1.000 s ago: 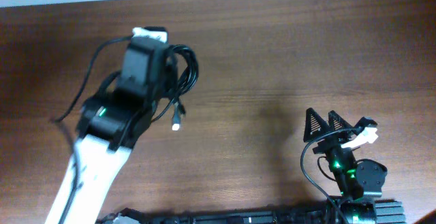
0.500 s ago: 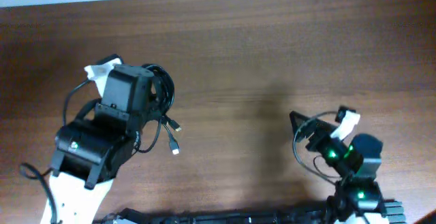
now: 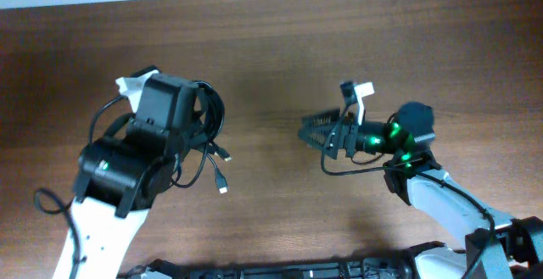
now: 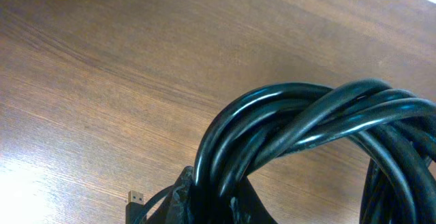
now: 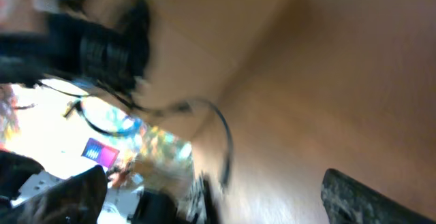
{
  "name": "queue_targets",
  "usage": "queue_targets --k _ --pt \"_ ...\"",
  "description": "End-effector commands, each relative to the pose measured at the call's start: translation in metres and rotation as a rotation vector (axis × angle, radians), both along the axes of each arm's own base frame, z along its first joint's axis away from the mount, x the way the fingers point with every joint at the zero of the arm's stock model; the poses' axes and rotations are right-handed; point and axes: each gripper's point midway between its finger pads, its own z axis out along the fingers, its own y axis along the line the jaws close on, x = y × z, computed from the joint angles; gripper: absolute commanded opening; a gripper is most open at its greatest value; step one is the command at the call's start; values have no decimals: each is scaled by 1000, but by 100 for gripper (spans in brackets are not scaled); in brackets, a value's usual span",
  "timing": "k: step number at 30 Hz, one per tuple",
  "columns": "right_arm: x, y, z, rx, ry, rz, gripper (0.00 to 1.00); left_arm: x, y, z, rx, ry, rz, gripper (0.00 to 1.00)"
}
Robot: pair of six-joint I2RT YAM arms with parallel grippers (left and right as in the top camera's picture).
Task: Untangle cables
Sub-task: 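Move the right gripper to the held bundle and grasp a loop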
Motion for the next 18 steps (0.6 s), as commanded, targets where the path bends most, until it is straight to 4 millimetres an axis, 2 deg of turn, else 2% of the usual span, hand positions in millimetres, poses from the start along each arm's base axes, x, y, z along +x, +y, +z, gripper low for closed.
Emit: queue_targets --k 1,3,5,6,7,9,10,12,13,15,16,18 --pt "20 11 20 87 47 -151 91 16 -22 -18 -50 67 -43 0" --pt "22 28 18 96 68 -204 89 25 -46 -36 -59 131 -181 0" --pt "23 44 17 113 98 -271 80 26 -61 -51 14 180 -312 0" --pt "21 49 18 125 117 -282 79 25 -66 -52 45 183 -370 0" --pt "20 54 17 127 125 -296 73 25 -70 -51 78 175 -417 0" --pt "15 63 11 125 174 -301 67 25 -81 -48 89 149 -449 0" --pt "12 67 8 113 186 -291 58 25 -86 -47 90 136 -461 0" --pt "8 71 0 90 212 -280 51 29 -96 -42 80 97 -478 0" --pt "8 71 -1 87 215 -277 43 30 -97 -41 75 92 -480 0" --pt "8 71 -13 47 241 -289 13 28 -101 -40 53 92 -493 0" --pt "9 70 -20 19 244 -297 5 26 -107 -36 15 79 -515 0" --pt "10 69 -28 -26 222 -309 4 14 -114 -14 -46 24 -597 0"
